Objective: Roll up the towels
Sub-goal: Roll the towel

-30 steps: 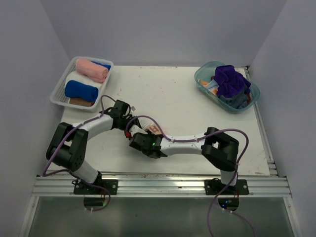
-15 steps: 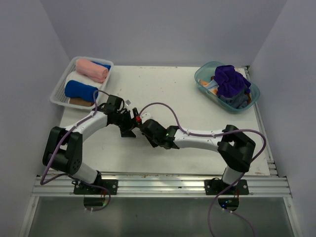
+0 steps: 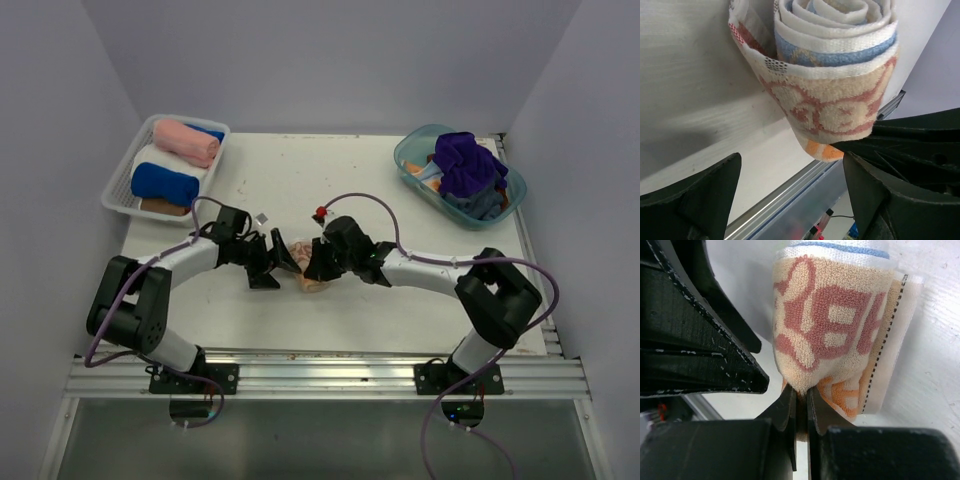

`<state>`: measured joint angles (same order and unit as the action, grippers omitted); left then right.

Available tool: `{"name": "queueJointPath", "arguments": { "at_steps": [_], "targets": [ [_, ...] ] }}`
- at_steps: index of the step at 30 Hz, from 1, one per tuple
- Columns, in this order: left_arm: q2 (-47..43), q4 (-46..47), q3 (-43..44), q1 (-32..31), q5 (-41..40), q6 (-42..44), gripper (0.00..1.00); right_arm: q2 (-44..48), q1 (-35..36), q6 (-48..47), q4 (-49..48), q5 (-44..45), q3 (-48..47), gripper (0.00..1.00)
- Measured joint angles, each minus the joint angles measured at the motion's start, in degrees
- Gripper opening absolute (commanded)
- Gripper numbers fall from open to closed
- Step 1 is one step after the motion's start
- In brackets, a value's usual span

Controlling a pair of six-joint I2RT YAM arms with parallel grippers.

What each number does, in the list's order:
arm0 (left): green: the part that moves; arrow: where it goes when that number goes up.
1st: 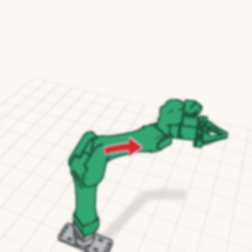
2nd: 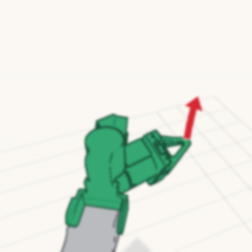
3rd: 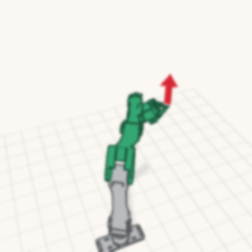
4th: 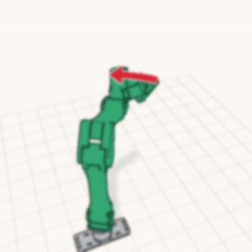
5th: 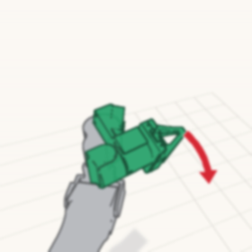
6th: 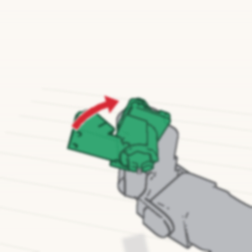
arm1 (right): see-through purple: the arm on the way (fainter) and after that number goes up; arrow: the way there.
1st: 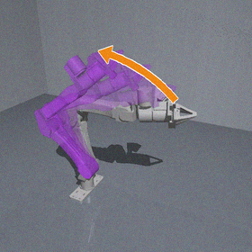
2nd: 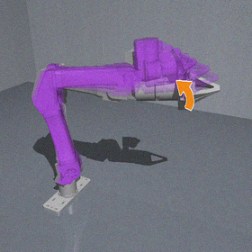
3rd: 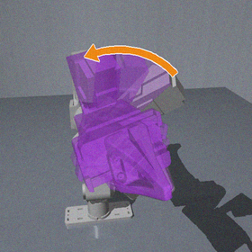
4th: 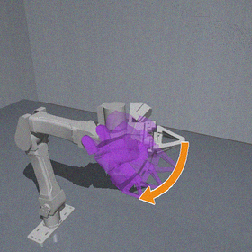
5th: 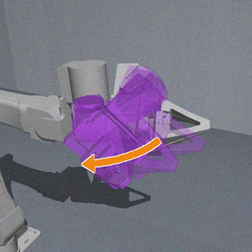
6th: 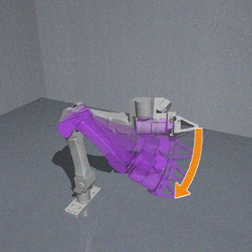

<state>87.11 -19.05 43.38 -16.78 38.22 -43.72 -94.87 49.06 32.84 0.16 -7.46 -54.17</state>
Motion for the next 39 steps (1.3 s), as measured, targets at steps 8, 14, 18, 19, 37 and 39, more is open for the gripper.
{"name": "queueJointPath", "arguments": {
  "at_steps": [8, 14, 18, 19, 37, 39],
  "targets": [
    [2.1, 9.2, -2.6, 0.0, 1.6, -4.4, 0.83, 0.4, -3.8, 5.8, -7.0, -7.9, 4.1, 0.00],
    [2.4, 13.7, -3.0, 0.0, 0.3, -6.9, 0.82, 0.4, -4.5, 8.5, -11.1, -10.3, 5.7, 0.00],
    [2.7, 16.4, -3.0, -0.2, -1.3, -8.0, 0.81, 0.4, -5.4, 10.5, -13.6, -11.4, 6.9, 0.00],
    [2.9, 16.9, -3.0, -0.2, -1.6, -8.1, 0.81, 0.4, -5.5, 10.9, -14.1, -11.6, 7.2, 0.00],
    [9.5, 20.2, 0.2, -1.0, -2.6, -9.7, 0.86, 0.3, -6.1, 11.9, -14.9, -11.8, 7.8, 0.00],
    [9.6, 20.3, 0.2, -1.0, -2.6, -9.7, 0.85, 0.3, -6.1, 11.7, -14.8, -11.8, 7.8, 0.00]
  ]
}}
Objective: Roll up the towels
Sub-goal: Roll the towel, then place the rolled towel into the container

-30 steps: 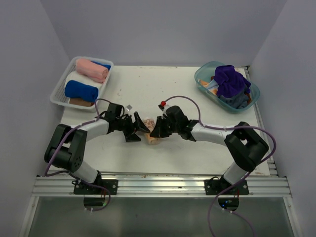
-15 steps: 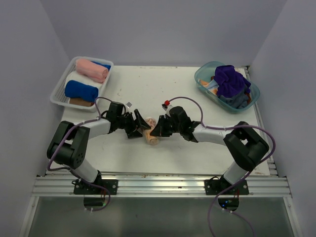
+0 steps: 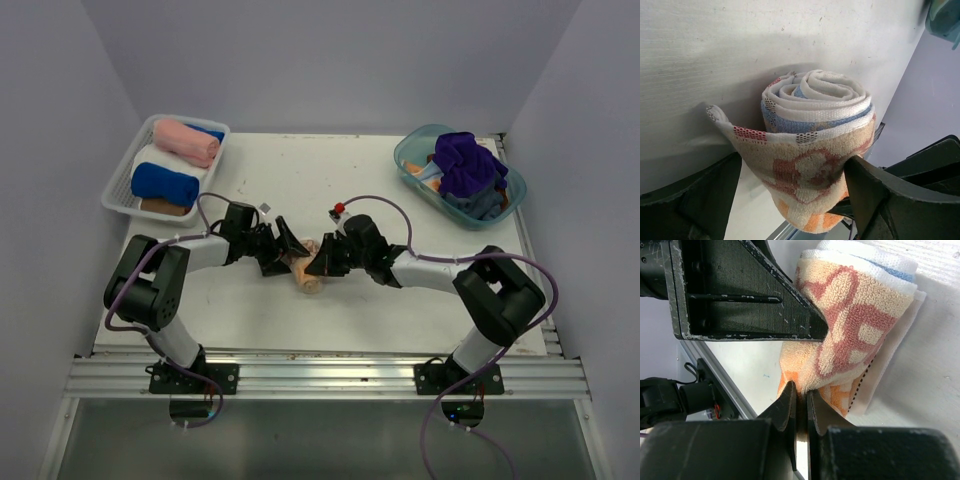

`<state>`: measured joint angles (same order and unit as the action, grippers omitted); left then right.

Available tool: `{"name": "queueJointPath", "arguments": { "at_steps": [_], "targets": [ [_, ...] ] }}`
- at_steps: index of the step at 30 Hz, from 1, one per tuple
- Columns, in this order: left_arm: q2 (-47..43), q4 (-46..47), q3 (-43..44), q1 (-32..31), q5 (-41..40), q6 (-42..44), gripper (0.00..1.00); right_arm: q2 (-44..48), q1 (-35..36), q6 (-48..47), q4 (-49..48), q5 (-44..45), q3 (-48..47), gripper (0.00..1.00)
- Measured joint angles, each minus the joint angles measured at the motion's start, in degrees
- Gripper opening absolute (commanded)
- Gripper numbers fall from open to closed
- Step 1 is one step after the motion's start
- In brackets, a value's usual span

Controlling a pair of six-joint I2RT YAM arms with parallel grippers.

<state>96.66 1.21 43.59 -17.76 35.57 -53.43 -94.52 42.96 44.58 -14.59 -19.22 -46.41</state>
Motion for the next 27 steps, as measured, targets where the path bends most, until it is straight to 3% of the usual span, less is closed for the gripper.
{"name": "queueJointPath", "arguments": {
  "at_steps": [4, 14, 17, 20, 21, 24, 25, 27],
  "targets": [
    [-0.1, 0.4, 0.0, 0.0, -0.6, 0.1, 0.82, 0.0, 0.0, -0.5, 0.7, 0.0, -0.4, 0.00],
    [-0.2, -1.0, 2.7, 0.0, -3.8, 1.8, 0.86, 0.0, 0.0, -1.1, 1.3, -1.0, -1.3, 0.00],
    [0.4, -0.9, 2.8, 0.0, -3.9, 2.0, 0.80, -0.5, 0.1, -1.1, 1.3, -1.3, -1.6, 0.00],
    [1.6, -0.8, 3.1, -0.2, -3.8, 1.9, 0.67, -1.1, 0.1, -1.1, 1.5, -1.3, -1.8, 0.00],
    [1.9, -0.8, 3.1, -0.3, -3.7, 1.8, 0.57, -1.2, 0.1, -1.2, 1.7, -1.3, -1.9, 0.00],
    [2.2, -0.7, 3.2, -0.5, -2.9, 1.7, 0.42, -1.5, 0.2, -1.7, 3.1, -1.3, -2.6, 0.16],
    [2.2, -0.6, 3.3, -0.6, -2.7, 1.6, 0.41, -1.5, 0.2, -1.8, 3.8, -1.3, -2.8, 0.35],
    [2.2, -0.7, 3.6, -0.7, -2.7, 1.7, 0.33, -1.5, 0.2, -2.5, 5.0, -1.1, -3.5, 0.51]
  ]
}}
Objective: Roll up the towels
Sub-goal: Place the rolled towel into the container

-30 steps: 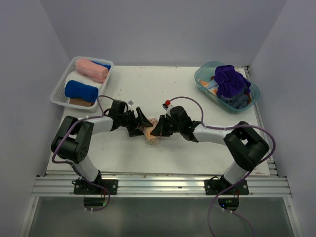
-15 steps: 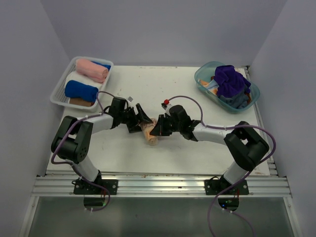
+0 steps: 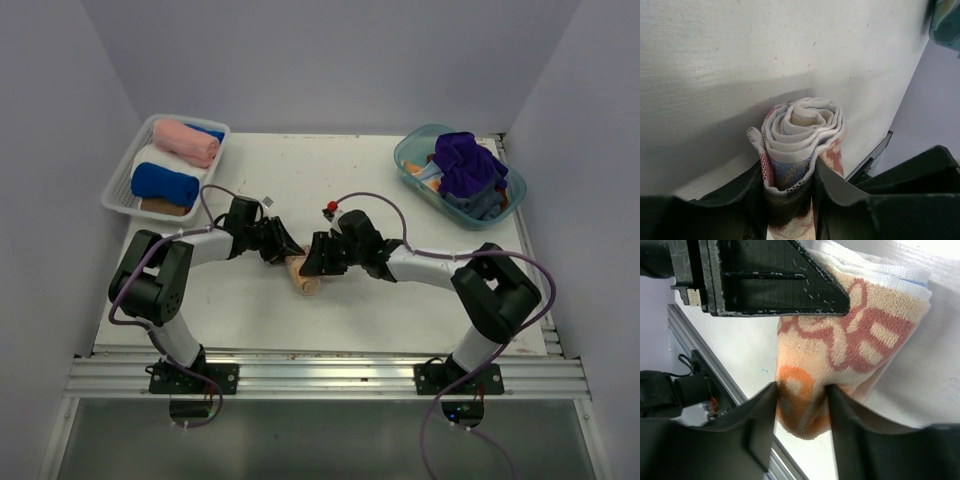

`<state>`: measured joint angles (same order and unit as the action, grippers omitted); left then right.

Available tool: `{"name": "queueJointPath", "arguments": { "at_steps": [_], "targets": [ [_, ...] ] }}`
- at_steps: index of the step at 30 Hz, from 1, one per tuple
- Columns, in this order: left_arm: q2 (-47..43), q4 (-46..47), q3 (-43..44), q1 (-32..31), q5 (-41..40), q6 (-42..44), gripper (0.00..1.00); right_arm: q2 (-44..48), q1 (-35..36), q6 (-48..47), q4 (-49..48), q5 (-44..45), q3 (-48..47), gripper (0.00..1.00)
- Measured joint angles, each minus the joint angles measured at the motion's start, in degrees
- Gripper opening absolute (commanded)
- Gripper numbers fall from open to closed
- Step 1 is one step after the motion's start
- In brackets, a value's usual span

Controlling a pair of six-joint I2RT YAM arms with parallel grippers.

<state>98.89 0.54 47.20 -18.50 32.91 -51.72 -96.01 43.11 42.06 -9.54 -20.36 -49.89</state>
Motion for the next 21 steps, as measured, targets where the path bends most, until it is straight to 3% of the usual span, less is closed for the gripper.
{"name": "queueJointPath", "arguments": {
  "at_steps": [1, 5, 12, 21],
  "targets": [
    [0.0, -0.1, 0.2, 0.0, -0.1, 0.1, 0.32, 0.0, 0.0, -0.4, 0.9, 0.1, -0.6, 0.61],
    [0.0, -0.4, 0.8, 0.0, -0.1, 0.3, 0.23, 0.6, 0.4, -2.7, 6.1, 1.6, -3.5, 0.72],
    [0.0, -3.6, 2.6, 0.0, 0.6, 0.5, 0.18, 10.2, 0.2, -8.4, 19.6, 11.1, -8.0, 0.77],
    [0.0, -9.3, 11.2, 2.5, 4.1, 3.3, 0.17, 22.7, -4.2, -11.5, 28.1, 21.0, -8.0, 0.77]
  ]
}}
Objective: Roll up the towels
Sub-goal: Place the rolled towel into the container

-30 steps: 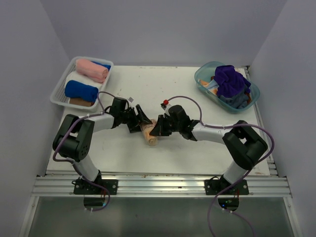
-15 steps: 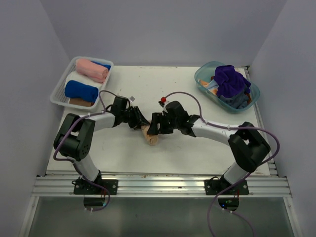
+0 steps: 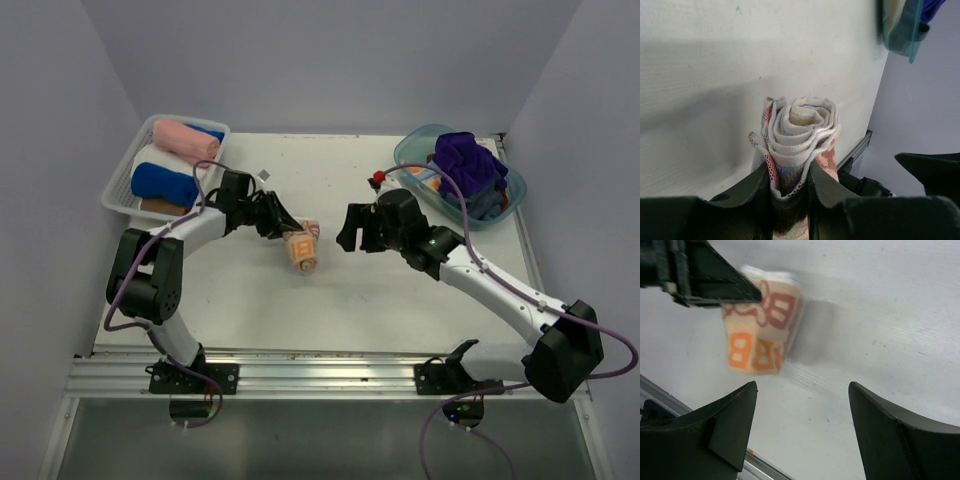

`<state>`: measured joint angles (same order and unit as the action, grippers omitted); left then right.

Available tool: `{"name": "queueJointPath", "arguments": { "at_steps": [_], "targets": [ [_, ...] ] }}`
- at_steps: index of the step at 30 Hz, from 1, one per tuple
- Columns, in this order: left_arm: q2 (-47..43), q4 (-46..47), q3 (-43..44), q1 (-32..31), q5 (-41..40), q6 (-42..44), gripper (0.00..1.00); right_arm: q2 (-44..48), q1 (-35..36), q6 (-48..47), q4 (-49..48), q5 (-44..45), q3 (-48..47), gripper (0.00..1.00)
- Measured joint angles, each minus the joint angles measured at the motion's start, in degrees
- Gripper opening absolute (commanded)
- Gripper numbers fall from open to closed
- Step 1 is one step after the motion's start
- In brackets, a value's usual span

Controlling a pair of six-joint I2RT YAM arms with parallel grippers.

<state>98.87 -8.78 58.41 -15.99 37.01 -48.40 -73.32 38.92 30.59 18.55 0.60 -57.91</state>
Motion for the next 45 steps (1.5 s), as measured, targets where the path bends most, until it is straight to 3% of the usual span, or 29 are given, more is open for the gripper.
{"name": "queueJointPath", "arguments": {
  "at_steps": [14, 22, 28, 35, 45],
  "targets": [
    [-0.5, -3.7, 12.7, 11.7, 5.8, 0.0, 0.16, 1.9, -1.5, -0.2, 4.8, 3.0, 4.7, 0.77],
    [1.1, -5.5, 28.6, 28.1, 7.2, -0.3, 0.16, 2.0, -1.5, 0.1, 4.8, 2.9, 4.9, 0.77],
    [4.1, -1.9, 32.0, 37.7, 6.6, -4.0, 0.17, 2.1, -1.5, 0.5, 4.8, 2.8, 4.9, 0.77],
    [10.5, 3.5, 33.2, 39.6, 3.1, -10.0, 0.18, -0.1, -1.5, 0.9, 4.7, 2.3, 4.9, 0.77],
    [11.1, 14.6, 27.7, 39.7, -4.6, -16.2, 0.19, -4.3, -1.5, 1.9, 4.7, 0.9, 3.3, 0.77]
  ]
}}
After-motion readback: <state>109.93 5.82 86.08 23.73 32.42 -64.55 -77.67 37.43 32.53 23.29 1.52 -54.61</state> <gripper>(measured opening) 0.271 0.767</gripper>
